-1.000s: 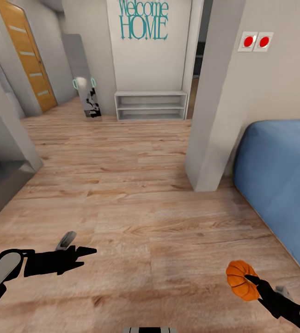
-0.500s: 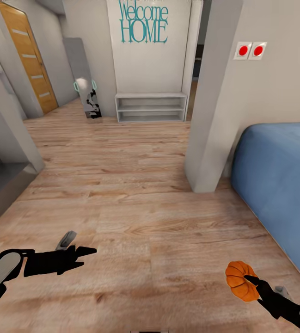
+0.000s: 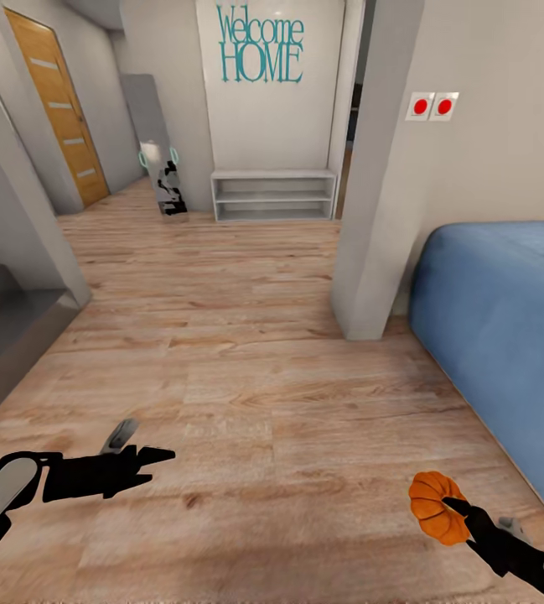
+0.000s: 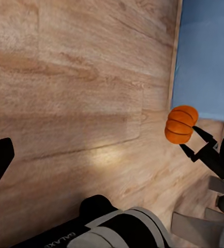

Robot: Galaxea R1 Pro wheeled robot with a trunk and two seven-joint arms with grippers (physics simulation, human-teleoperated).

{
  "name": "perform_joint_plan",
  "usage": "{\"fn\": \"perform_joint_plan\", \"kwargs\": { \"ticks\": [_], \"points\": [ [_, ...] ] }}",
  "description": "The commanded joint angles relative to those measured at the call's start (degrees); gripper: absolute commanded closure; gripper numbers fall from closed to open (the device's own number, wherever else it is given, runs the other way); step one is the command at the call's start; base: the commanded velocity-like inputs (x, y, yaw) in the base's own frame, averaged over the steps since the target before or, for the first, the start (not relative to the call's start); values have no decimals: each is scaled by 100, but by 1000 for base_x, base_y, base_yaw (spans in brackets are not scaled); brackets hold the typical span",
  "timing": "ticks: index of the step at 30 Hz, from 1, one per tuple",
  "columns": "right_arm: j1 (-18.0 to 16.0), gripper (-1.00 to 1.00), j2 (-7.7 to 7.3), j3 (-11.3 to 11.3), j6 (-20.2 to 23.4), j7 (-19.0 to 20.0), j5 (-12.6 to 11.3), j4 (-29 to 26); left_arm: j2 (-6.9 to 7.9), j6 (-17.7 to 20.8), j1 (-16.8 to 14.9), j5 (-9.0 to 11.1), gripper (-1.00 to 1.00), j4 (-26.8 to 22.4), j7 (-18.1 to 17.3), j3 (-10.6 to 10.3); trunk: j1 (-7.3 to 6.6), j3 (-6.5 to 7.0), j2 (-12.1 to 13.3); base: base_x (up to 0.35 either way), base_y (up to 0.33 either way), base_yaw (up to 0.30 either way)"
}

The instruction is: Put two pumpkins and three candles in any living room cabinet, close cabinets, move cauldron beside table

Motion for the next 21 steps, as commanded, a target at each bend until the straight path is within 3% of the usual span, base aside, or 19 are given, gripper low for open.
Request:
{"fn": "perform_joint_plan", "kwargs": {
  "ticks": [1,7,21],
  "points": [
    [-2,100,3,-37,48,12,-21,-10,5,8,-4,19,-100,-1,12,0,-26,14,39,-119,0,0],
    [2,100,3,-36,49,12,-24,-24,10,8,-4,23,-100,-1,10,23,-157,111,280,-30,0,-53],
    [0,100,3,-40,68,12,-24,-30,6,6,-4,-9,-100,36,23,25,-465,284,842,-1,0,-218]
  ]
}}
